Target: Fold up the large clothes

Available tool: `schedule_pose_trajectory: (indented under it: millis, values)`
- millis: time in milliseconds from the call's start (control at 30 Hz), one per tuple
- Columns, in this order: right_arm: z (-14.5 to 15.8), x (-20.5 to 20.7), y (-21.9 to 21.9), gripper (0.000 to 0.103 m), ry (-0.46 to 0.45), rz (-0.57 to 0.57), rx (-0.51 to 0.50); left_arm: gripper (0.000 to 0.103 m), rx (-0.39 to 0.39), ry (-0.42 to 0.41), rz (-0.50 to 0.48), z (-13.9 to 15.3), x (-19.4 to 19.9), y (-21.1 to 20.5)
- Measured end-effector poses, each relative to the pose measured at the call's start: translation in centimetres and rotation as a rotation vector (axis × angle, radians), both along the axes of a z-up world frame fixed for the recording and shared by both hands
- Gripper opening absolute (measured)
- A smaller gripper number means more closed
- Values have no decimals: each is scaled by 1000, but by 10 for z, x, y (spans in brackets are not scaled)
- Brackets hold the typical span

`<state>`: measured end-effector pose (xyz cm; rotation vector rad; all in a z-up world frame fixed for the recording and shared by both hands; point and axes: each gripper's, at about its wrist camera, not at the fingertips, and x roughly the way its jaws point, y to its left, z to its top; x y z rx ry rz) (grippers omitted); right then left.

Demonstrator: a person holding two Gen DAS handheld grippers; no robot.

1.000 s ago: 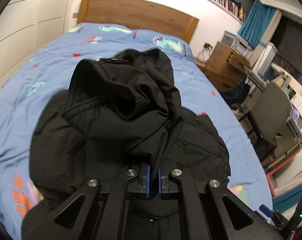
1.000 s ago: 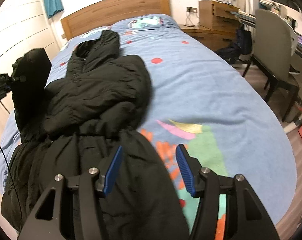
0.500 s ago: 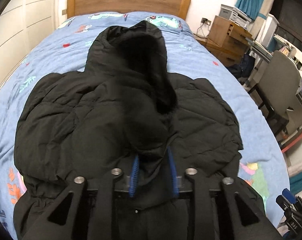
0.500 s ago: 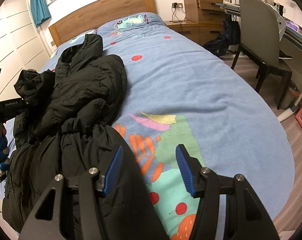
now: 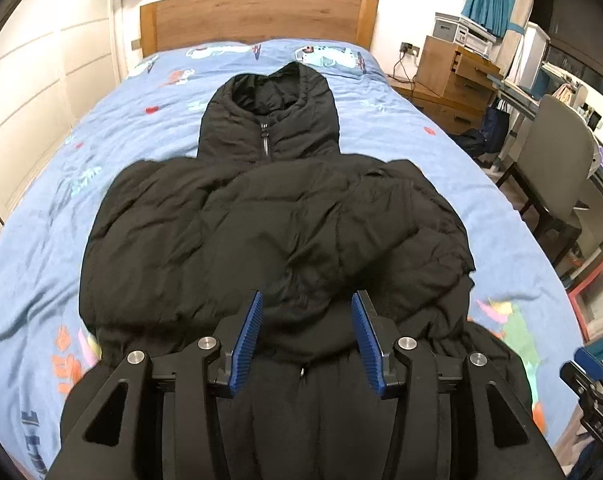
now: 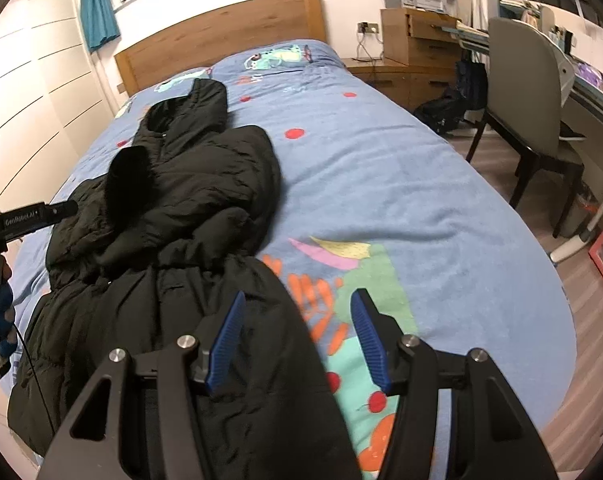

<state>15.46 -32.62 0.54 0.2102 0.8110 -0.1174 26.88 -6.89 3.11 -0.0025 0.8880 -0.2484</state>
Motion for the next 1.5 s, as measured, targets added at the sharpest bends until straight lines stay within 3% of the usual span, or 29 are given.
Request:
schedule_pose_trajectory:
  millis: [233, 433, 667, 833, 1033, 1500]
  values:
    - [13, 31, 48, 54, -6, 93, -42, 46, 18, -9, 23, -6, -6, 27]
    - [29, 78, 101, 54, -37, 204, -93, 47, 51, -43, 100, -7, 8, 69]
    - [36, 144, 168, 54, -78, 340, -138, 50, 150, -85, 182, -15, 39, 108]
    - [25, 185, 204, 54, -86, 392, -169, 52, 228, -120, 232, -27, 66, 124]
    - [-4, 217, 217, 54, -51, 398, -206, 56, 310, -159, 269, -45, 90, 130]
    - [-49, 231, 176, 54, 4, 377, -208, 67, 447, -138, 298, -98, 100, 128]
